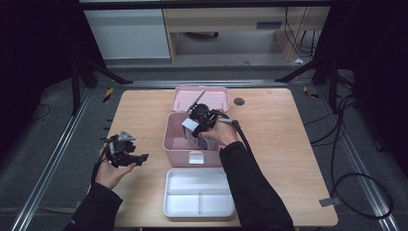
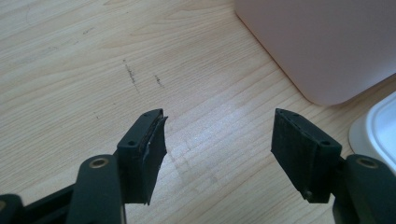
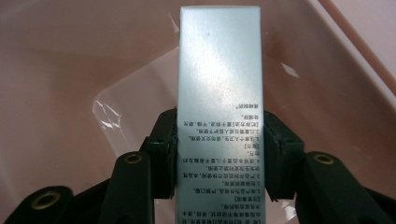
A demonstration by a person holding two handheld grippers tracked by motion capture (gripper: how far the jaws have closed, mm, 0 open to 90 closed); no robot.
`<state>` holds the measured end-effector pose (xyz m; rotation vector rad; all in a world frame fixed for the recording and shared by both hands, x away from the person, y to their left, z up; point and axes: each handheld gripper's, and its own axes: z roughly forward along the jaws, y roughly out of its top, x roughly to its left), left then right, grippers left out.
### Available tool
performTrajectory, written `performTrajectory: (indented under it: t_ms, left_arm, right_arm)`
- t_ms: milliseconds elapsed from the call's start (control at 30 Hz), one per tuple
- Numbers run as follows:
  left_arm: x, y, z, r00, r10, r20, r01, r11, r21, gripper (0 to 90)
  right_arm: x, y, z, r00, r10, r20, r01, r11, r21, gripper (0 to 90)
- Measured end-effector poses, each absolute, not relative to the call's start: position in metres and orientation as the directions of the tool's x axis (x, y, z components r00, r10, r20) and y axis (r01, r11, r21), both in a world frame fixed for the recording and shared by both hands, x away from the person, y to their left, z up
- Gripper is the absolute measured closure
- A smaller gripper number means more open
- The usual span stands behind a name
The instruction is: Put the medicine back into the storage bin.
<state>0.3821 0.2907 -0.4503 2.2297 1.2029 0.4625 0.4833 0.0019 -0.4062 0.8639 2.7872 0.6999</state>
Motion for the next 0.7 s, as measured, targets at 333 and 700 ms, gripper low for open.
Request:
performTrajectory:
  t_ms: [333, 700]
  left_arm:
    - [0.381, 0.291, -0.448, 0.545, 0.837, 0.045, 0.645, -0.452, 0.616, 38.0]
    - [0.378, 0.286, -0.447, 0.584, 0.81, 0.055, 0.603, -0.478, 0.639, 42.3]
  right_arm:
    - [0.47, -0.013, -0.379, -0.829, 0.559, 0.0, 0.448, 0.664, 0.599, 46.5]
    - [0.444, -0.072, -0.343, -0.78, 0.625, -0.033, 0.426, 0.569, 0.703, 41.3]
